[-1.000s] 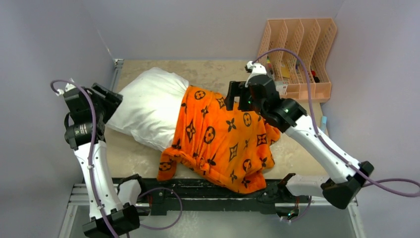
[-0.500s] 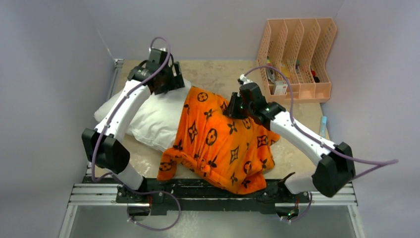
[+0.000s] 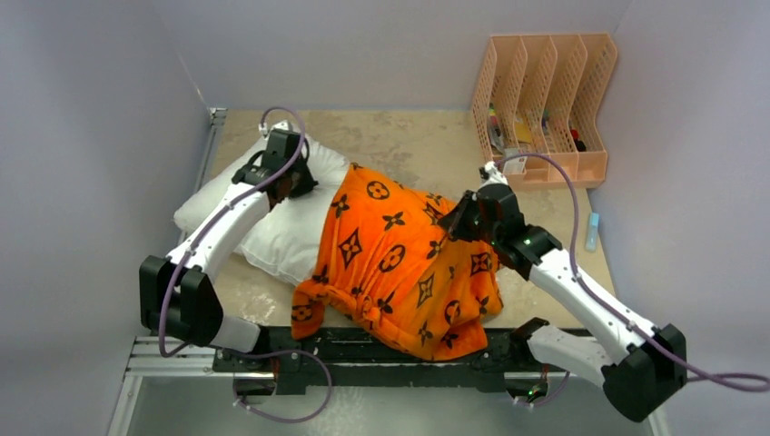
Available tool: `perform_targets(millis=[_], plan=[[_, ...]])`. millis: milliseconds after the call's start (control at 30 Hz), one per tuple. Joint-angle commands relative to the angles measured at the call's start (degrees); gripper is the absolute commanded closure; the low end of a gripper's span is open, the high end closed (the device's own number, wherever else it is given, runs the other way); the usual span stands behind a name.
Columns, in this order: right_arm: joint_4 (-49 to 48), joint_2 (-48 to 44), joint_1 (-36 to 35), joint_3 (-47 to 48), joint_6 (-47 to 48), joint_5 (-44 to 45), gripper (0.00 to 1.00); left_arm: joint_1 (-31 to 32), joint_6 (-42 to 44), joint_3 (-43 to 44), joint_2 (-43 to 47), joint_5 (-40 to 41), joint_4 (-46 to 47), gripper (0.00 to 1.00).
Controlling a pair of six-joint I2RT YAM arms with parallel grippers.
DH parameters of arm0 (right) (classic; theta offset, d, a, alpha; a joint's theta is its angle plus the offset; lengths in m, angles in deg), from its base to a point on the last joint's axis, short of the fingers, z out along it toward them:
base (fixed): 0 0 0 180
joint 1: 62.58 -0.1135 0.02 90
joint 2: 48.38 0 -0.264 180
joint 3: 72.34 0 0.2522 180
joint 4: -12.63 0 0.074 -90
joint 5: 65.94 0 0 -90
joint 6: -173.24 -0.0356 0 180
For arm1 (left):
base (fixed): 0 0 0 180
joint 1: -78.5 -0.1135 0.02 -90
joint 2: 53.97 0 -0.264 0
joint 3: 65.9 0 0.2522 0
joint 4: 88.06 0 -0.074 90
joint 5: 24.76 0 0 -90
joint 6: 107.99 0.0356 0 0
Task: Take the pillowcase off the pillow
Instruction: Remove the pillow from the pillowcase.
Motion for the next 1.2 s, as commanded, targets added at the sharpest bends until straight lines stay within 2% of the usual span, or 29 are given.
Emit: perform_targets(millis=[0,300,333,400,467,500,533,567,600,667,733,800,867,1033,1067,1100,1133,1167], plan=[[15.3,-5.7,3.6,-6.9,-5.2,7.0,1.0,-9.6,2.4,-8.5,-0.6,4.7,-9.4,1.0],[25.0,-18.4,8.4,-10.0,-11.6,16.7,1.0,-11.7,3.6,-10.8,0.9,4.9,-9.4,1.0],[20.9,-19.1,8.7,-9.1,-6.1,10.9,1.0,-11.7,4.3,-11.6,2.2,2.7,-8.6,1.0],[17.2,-17.2,8.7,-6.2,-1.8,3.1,0.99,-11.7,5.1,-12.5,4.1,-0.8,-6.6,1.0],[14.8,-14.2,8.5,-1.9,1.1,-2.6,0.82,-11.7,6.2,-13.2,6.0,-4.4,-5.1,1.0],[15.1,-12.3,8.5,0.8,1.6,-2.9,0.65,-11.6,6.6,-13.4,6.7,-6.0,-4.7,1.0],[15.9,-10.9,8.6,3.1,1.4,-2.2,0.42,-11.6,6.9,-13.6,7.5,-7.3,-4.6,1.0],[16.1,-9.8,8.6,5.0,1.5,-0.3,0.27,-11.6,7.0,-13.9,8.2,-8.0,-4.6,1.0],[15.6,-8.5,8.7,6.3,2.3,1.9,0.21,-11.6,7.0,-14.2,8.9,-8.4,-4.9,1.0],[15.8,-4.9,9.1,9.5,3.1,5.9,0.14,-11.6,6.9,-15.0,10.1,-8.9,-5.5,1.0],[17.5,0.9,11.0,13.4,3.4,6.1,0.11,-11.6,6.5,-15.9,11.2,-8.7,-6.1,1.0],[18.1,6.5,13.6,15.5,2.4,2.6,0.08,-11.6,5.6,-17.1,12.5,-9.2,-6.0,1.0],[14.2,9.7,15.3,14.1,0.9,-5.5,0.07,-11.6,4.9,-18.5,13.7,-10.1,-5.5,1.0],[-1.1,16.2,16.5,4.7,-5.7,-20.7,0.07,-11.6,3.8,-20.7,15.4,-10.7,-5.8,1.0],[-3.8,18.0,17.0,3.2,-6.3,-23.6,0.13,-11.6,3.6,-21.2,16.0,-10.4,-5.7,1.0],[-5.7,19.1,17.8,1.7,-6.9,-25.9,0.27,-11.6,3.3,-21.5,16.4,-10.3,-5.6,1.0],[-9.0,19.2,18.8,0.0,-7.9,-27.4,0.56,-11.6,2.9,-21.7,16.5,-9.8,-5.8,1.0],[-11.7,18.3,19.9,-2.6,-8.7,-27.1,0.79,-11.6,2.6,-21.8,16.6,-9.2,-6.3,1.0]])
